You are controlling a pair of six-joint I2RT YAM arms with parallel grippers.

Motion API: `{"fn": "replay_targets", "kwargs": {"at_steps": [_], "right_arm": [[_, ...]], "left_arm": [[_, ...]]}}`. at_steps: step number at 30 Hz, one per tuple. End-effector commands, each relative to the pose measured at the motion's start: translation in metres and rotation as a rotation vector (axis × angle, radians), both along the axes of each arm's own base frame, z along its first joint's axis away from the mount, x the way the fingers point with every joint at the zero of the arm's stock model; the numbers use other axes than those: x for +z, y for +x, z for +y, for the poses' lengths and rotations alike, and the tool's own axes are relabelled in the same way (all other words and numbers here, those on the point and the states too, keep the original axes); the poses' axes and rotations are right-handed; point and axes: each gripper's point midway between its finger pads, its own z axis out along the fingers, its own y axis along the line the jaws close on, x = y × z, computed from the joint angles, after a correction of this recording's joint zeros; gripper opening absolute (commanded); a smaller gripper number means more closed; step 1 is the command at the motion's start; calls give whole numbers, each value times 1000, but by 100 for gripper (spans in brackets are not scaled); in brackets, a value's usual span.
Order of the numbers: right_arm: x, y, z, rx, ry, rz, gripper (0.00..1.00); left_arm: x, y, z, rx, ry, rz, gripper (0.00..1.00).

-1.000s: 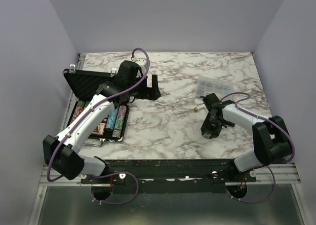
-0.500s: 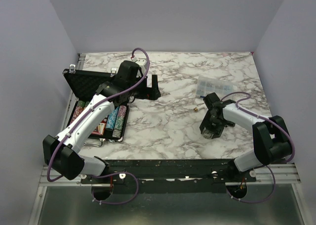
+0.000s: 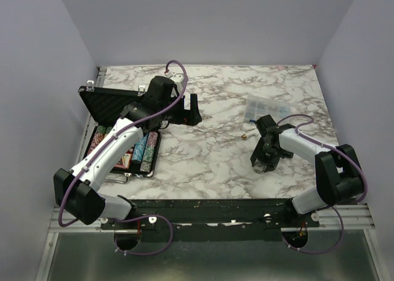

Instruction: Pack up texas hold em set

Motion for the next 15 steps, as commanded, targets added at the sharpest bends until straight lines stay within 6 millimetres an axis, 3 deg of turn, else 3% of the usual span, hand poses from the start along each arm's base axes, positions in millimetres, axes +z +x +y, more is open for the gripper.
{"fn": "replay_targets", "kwargs": {"at_steps": [1,15], "right_arm": [[-8,0,-3,14,-12,13,60],[-13,-5,12,27,70,31,54]], "left_arm": [[-3,-2,-6,-19,-17,12,98],[-4,-2,-6,-23,-18,13,98]]}}
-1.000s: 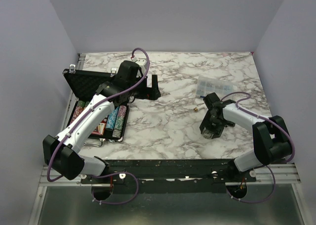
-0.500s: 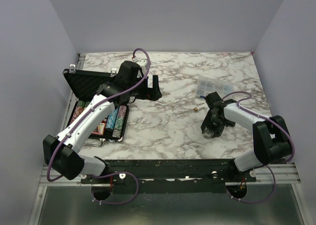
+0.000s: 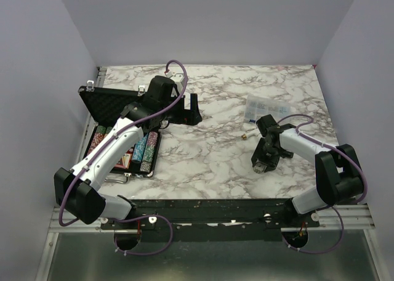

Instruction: Pack up texas hold em set

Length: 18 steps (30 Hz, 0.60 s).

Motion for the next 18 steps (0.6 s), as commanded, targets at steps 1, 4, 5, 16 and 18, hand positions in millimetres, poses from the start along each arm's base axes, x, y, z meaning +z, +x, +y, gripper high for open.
{"fn": "replay_targets", "kwargs": {"at_steps": [1,4,5,16,18], "right_arm": [[-14,-3,6,1,34,20,53],[-17,-4,6,2,33,25,50],[-17,-3,7,2,33,26,48],[-15,-3,6,-3,26,33,39],[-15,-7,3,1,16,46,47]], "left_arm": [[-3,-3,-5,-18,-14,12,98],[-3,-3,-5,-18,-14,11,98],[-3,-3,-5,-19,-14,12,98],[-3,-3,-4,-17,-13,10,98],[-3,-3,-5,-20,-14,9,98]]}}
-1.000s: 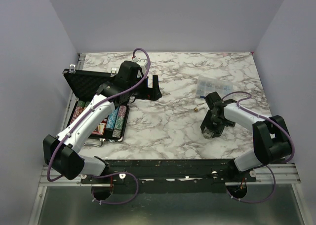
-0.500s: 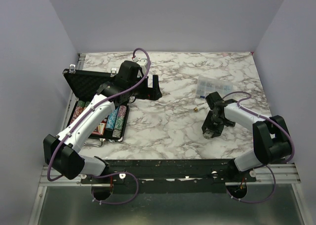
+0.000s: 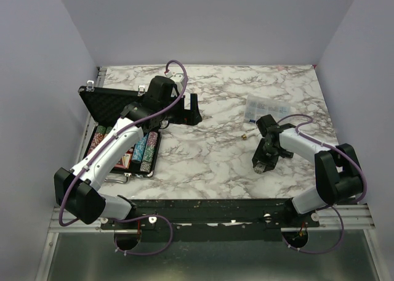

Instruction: Pack up texas hold em set

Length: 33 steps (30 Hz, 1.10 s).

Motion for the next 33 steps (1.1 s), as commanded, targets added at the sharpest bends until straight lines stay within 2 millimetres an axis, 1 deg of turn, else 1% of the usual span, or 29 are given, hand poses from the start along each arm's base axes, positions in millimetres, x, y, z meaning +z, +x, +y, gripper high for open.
{"fn": "replay_targets", "kwargs": {"at_steps": [1,5,9,14,18,19,21,23,24,25,26,27,28,31,33], "right_arm": [[-14,-7,3,-5,14,37,49],[-12,-11,3,7,18,41,54],[-13,-12,3,13,19,47,54],[-13,-16,2,26,12,62,54],[-17,-19,-1,41,-2,82,50],[-18,-19,-1,46,-2,81,49],[-21,-19,-1,50,-4,83,43],[-23,-18,-1,49,-8,90,34],[-23,-18,-1,52,-6,89,27],[-22,-16,0,54,-6,85,22],[-21,-15,0,55,-7,79,20],[-20,-14,-1,54,-10,76,20],[-18,-13,-1,57,-14,74,24],[-14,-14,-4,58,-28,73,44],[-12,-17,-4,60,-29,77,52]], "left_arm": [[-3,-3,-5,-20,-14,10,99],[-3,-3,-5,-20,-14,11,99],[-5,-3,-6,-22,-14,15,98],[-4,-3,-6,-23,-16,15,98],[-3,-4,-6,-24,-18,12,98],[-3,-4,-6,-24,-18,12,98],[-3,-3,-6,-24,-17,10,98],[-3,-3,-6,-24,-16,11,99],[-3,-3,-6,-23,-16,11,98],[-3,-3,-6,-23,-16,10,98],[-3,-3,-6,-23,-16,10,98],[-3,-3,-6,-22,-15,10,98],[-3,-3,-6,-23,-16,9,98],[-4,-4,-6,-25,-16,12,98],[-3,-4,-7,-26,-19,12,99]]}}
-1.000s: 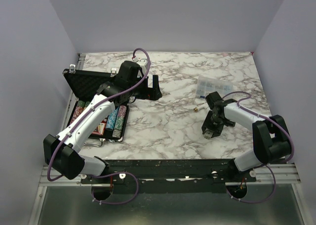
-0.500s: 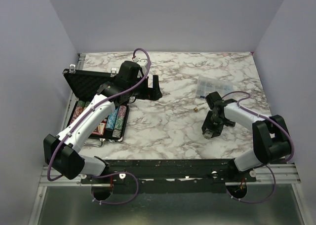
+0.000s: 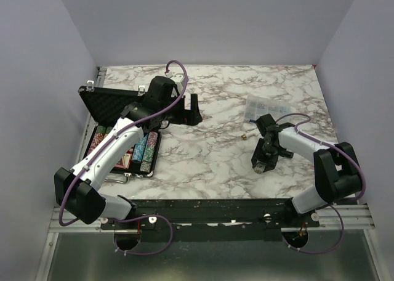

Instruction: Pack up texas hold em set

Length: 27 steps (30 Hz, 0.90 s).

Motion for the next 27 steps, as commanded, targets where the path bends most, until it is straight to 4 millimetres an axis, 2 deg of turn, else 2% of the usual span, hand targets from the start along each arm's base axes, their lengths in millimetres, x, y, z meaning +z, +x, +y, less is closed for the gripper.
{"fn": "replay_targets", "kwargs": {"at_steps": [1,7,14,19,23,27], "right_arm": [[-12,-17,-4,15,-28,62,54],[-14,-21,3,40,-14,79,58],[-27,-22,-6,32,-68,87,50],[-21,-9,-9,16,-91,35,52],[-22,-8,-8,19,-92,41,53],[-25,-10,-9,11,-96,41,46]], "left_arm": [[-3,-3,-6,-22,-18,11,98],[-3,-3,-6,-24,-22,11,98],[-3,-4,-7,-26,-24,12,98],[-3,-4,-7,-28,-24,11,98],[-3,-4,-7,-30,-25,14,98],[-3,-4,-7,-28,-24,12,98]]}}
